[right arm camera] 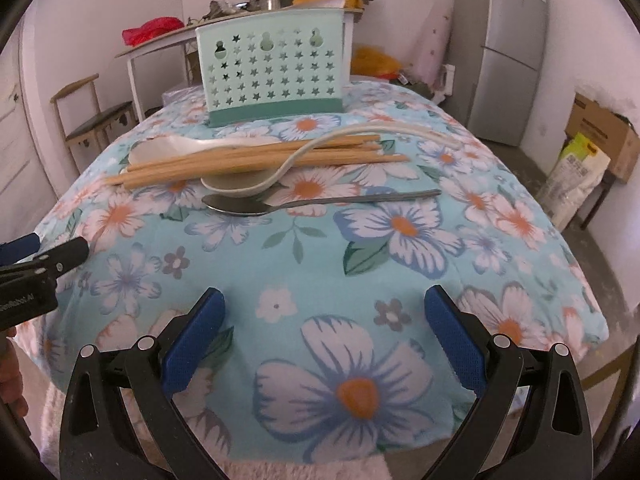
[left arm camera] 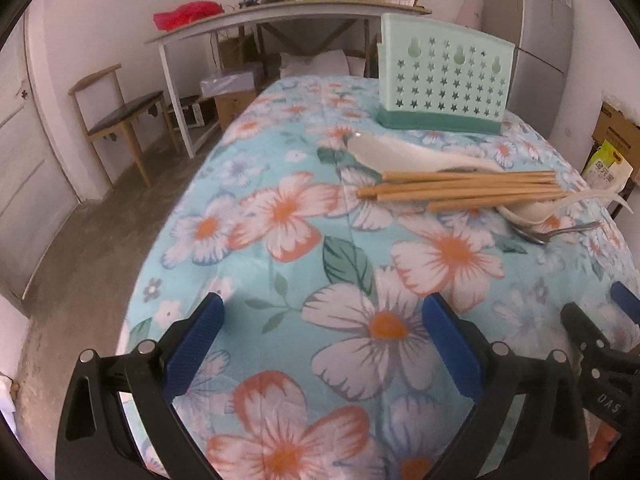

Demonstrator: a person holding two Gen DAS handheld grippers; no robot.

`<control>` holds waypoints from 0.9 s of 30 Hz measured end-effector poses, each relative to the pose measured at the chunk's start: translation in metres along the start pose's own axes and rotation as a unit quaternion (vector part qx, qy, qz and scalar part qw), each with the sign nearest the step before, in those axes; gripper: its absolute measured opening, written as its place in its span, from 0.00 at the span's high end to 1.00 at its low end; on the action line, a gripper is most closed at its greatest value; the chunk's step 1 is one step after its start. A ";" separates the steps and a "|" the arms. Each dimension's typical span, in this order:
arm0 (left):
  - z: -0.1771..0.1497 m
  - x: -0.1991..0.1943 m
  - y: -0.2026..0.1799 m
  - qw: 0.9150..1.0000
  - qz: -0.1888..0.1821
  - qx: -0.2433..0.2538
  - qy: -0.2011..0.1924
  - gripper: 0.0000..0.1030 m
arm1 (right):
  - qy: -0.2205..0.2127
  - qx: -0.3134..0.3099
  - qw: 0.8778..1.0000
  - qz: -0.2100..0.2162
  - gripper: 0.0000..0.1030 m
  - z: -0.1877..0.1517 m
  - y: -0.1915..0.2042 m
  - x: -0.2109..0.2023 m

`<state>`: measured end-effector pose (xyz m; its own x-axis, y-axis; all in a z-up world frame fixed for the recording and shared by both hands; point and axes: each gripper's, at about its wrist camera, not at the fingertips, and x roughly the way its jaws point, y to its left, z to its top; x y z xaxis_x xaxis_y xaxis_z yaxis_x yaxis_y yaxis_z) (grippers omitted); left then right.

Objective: Organize utensils

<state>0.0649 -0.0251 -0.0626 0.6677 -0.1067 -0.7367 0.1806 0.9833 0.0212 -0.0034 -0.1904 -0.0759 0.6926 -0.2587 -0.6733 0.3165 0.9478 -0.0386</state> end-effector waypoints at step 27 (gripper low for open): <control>0.096 0.028 0.024 0.978 -0.192 -0.079 -0.011 0.52 | -0.041 0.029 0.996 0.068 0.29 0.034 -0.012 -0.016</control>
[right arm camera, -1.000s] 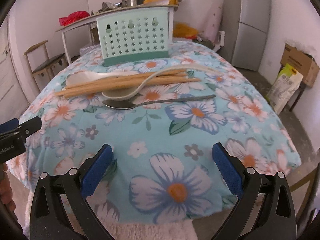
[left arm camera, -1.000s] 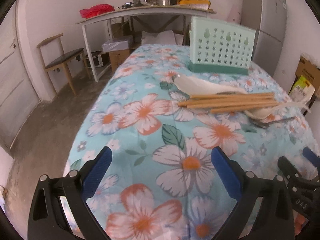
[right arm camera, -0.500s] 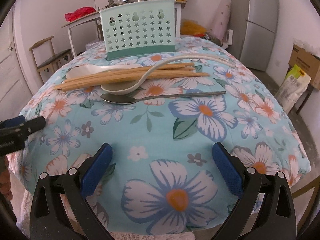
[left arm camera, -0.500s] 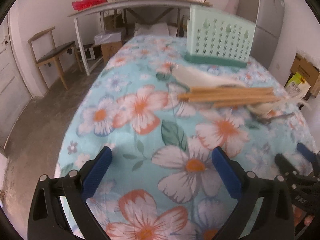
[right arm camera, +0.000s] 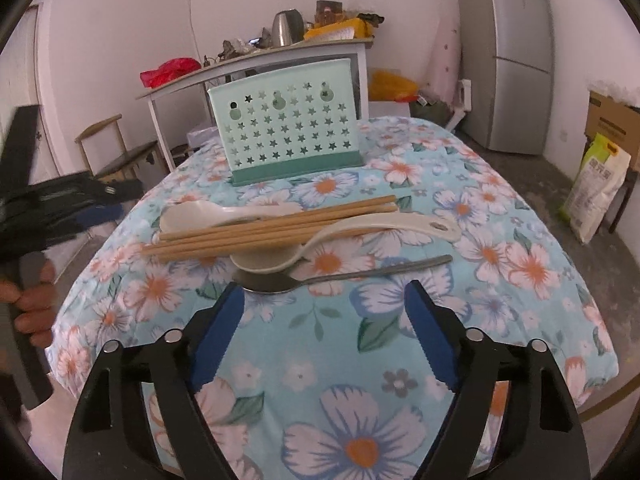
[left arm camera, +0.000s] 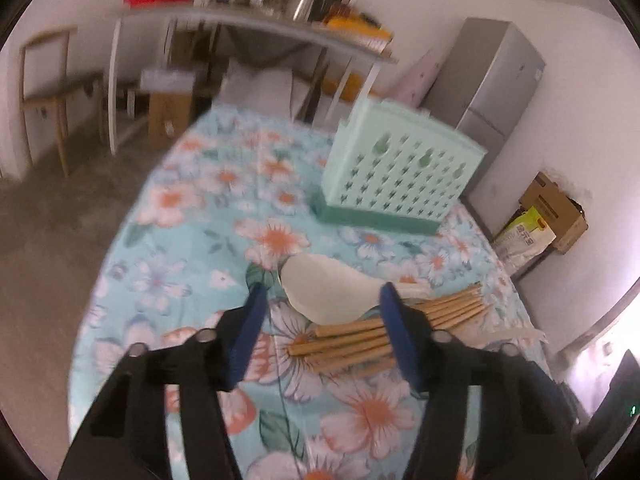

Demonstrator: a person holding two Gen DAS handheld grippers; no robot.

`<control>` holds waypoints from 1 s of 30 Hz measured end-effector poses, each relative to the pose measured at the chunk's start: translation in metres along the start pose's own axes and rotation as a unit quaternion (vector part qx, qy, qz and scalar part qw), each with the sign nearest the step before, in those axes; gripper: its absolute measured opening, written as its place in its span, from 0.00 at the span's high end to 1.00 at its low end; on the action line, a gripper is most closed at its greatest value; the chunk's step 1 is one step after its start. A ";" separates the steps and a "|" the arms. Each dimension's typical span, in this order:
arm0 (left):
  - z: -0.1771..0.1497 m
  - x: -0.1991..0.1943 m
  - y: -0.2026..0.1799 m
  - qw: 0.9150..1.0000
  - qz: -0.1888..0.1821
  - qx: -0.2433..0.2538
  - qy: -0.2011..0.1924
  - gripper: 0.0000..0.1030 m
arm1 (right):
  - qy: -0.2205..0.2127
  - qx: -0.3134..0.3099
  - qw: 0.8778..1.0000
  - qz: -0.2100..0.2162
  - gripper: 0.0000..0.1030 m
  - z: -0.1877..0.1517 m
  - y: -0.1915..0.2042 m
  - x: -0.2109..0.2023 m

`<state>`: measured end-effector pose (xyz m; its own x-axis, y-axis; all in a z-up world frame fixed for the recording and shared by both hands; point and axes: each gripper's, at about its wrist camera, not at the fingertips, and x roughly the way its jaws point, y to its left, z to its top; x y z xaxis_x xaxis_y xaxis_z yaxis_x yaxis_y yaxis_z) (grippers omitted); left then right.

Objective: Organize utensils
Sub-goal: 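Grasp the white ladle handle with the left tool, then lift the white ladle with the left tool while the right tool grasps the metal spoon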

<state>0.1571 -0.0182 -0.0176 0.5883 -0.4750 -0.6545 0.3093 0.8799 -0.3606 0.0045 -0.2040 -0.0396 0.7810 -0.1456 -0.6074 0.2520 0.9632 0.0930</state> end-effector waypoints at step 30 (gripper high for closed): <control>0.023 -0.075 0.013 0.986 0.066 -0.016 -0.151 0.99 | -0.047 -0.038 0.997 0.036 0.38 0.018 0.018 -0.015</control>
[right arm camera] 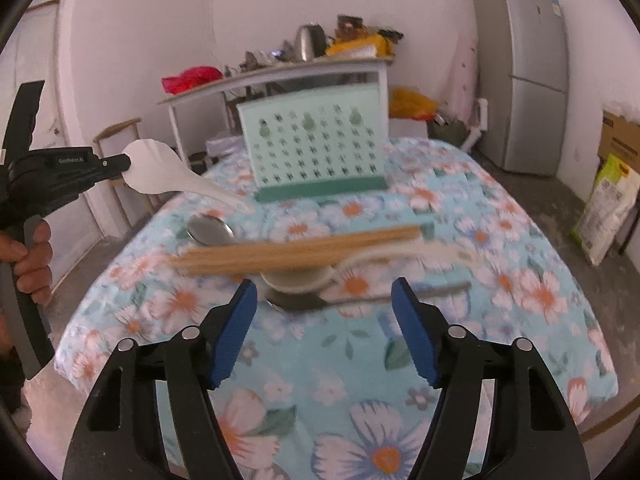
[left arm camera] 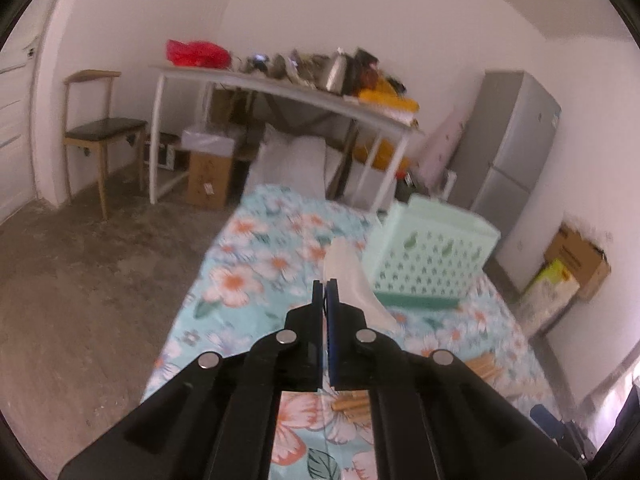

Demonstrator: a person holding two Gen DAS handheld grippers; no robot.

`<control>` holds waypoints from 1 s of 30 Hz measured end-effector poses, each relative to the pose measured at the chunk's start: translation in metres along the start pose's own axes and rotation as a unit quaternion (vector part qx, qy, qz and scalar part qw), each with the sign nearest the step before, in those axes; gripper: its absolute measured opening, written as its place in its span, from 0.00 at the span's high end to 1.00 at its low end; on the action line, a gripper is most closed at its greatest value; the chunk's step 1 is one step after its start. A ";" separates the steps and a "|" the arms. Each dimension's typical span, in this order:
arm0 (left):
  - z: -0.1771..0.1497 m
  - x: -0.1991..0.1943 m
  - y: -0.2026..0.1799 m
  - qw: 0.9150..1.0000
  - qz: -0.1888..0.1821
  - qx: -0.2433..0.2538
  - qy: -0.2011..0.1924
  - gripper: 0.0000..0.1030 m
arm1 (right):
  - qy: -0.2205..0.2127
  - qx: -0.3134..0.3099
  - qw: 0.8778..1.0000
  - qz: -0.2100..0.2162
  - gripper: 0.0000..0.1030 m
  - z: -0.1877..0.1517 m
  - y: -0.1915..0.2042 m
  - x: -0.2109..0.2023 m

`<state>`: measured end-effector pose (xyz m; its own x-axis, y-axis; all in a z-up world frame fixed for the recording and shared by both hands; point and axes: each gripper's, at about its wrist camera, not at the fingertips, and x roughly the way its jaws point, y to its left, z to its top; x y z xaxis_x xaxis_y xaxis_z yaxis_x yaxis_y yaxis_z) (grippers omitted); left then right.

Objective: Organize utensils
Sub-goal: 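Lift the white ladle with the left tool while the right tool grasps the metal spoon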

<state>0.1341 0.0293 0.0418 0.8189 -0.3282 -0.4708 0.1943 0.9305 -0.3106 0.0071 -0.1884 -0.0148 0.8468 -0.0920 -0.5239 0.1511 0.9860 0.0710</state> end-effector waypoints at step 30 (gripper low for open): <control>0.010 -0.033 0.088 0.986 0.086 -0.097 -0.110 0.99 | 0.111 -0.246 0.962 0.041 0.96 0.039 0.143 0.168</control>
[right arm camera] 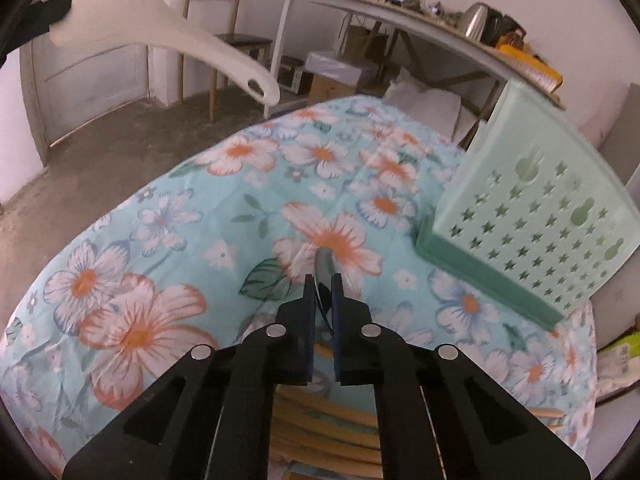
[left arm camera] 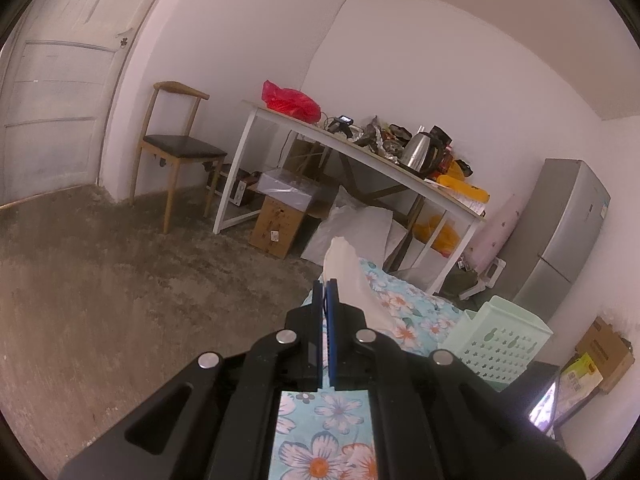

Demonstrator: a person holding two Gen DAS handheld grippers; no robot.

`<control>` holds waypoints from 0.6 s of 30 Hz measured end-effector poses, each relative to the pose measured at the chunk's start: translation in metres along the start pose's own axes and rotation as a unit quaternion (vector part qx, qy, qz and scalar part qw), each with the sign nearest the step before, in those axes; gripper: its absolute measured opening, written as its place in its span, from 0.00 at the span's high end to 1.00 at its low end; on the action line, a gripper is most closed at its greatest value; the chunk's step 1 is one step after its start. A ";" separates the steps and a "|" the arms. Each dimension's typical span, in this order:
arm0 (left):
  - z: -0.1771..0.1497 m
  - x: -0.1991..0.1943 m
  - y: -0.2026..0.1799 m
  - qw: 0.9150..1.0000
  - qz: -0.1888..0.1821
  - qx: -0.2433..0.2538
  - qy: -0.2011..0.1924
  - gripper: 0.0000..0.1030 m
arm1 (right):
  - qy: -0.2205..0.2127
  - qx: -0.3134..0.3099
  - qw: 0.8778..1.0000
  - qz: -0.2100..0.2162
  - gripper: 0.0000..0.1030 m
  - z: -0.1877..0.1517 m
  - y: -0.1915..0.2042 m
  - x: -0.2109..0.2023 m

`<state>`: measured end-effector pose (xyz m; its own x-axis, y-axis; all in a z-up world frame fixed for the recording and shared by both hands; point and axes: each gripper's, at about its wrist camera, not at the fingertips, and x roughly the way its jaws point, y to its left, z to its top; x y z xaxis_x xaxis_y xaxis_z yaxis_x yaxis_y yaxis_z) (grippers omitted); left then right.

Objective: Organize utensils
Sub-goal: 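Lift the white ladle with the left tool while the right tool grasps the metal spoon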

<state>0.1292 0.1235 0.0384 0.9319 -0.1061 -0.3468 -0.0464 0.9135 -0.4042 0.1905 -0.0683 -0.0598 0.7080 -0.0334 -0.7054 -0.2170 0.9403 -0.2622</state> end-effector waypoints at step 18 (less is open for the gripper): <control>0.038 -0.021 -0.081 0.994 -0.078 0.046 -0.059 0.99 | -0.230 0.250 0.933 0.119 0.99 0.010 -0.147 -0.136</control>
<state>0.1272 0.0671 0.1104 0.9612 -0.2070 -0.1821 0.1293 0.9220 -0.3651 0.1332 -0.1984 0.0811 0.9182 0.2364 -0.3177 -0.1448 0.9472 0.2862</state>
